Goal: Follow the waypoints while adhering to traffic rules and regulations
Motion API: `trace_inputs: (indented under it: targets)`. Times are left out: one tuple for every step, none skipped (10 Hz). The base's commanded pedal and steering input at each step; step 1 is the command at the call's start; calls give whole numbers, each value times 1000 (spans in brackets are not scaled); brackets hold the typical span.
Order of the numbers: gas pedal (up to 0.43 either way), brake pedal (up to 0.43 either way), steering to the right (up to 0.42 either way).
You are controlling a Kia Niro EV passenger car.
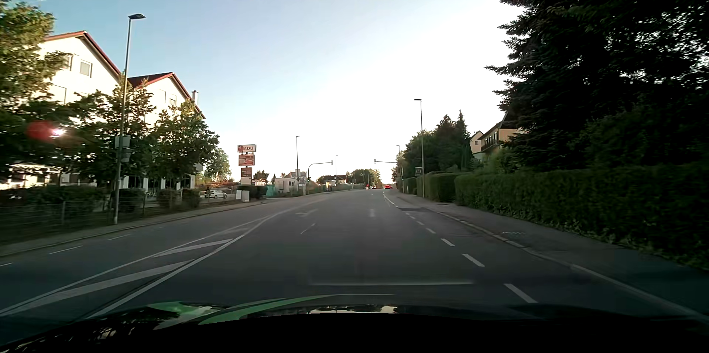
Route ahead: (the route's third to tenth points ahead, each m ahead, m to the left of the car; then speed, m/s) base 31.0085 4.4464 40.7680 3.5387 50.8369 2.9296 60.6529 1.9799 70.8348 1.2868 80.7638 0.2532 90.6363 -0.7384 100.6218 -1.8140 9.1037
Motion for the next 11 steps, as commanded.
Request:
trace_inputs:
  targets:
    - [311, 0, 19]
    - [319, 0, 13]
    - [319, 0, 11]
    - [319, 0, 11]
    - [319, 0, 11]
    - [319, 0, 11]
    - [319, 0, 11]
    - [319, 0, 11]
    - [319, 0, 11]
    - [319, 0, 11]
    - [319, 0, 12]
